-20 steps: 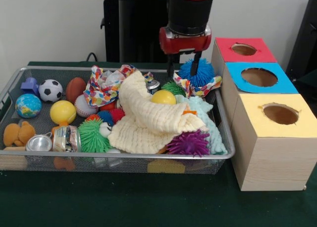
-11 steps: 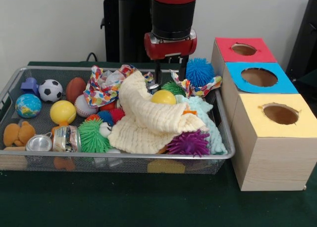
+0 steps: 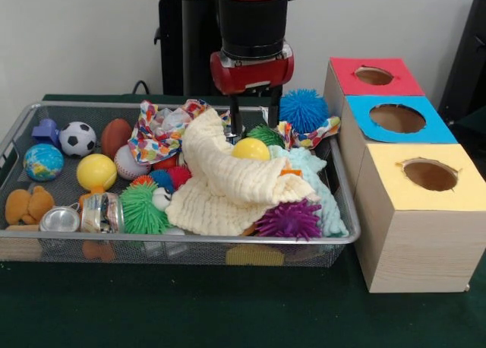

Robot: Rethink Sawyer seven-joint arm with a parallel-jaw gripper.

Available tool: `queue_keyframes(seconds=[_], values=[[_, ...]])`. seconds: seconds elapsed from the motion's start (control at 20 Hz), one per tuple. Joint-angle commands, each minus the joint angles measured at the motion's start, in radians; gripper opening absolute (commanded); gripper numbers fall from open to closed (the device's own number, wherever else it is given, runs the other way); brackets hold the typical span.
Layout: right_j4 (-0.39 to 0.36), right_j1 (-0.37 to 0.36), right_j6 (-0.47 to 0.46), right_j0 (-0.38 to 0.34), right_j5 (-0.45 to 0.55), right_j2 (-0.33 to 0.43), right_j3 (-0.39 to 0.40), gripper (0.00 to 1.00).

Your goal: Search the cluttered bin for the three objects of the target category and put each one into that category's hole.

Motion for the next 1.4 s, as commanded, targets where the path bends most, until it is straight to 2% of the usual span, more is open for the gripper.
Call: queue_keyframes(seconds=[0.05, 0.2, 0.45, 1.0, 1.4], values=[[-0.120, 0.032, -0.379, -0.065, 0.119, 0.161, -0.063, 1.00], [-0.183, 0.082, -0.395, -0.100, 0.079, 0.177, -0.061, 1.00], [-0.268, 0.153, -0.351, -0.114, 0.026, 0.164, -0.082, 1.00], [-0.414, 0.249, -0.322, -0.139, -0.014, 0.181, -0.097, 1.00], [-0.482, 0.280, -0.301, -0.136, -0.041, 0.172, -0.132, 1.00]])
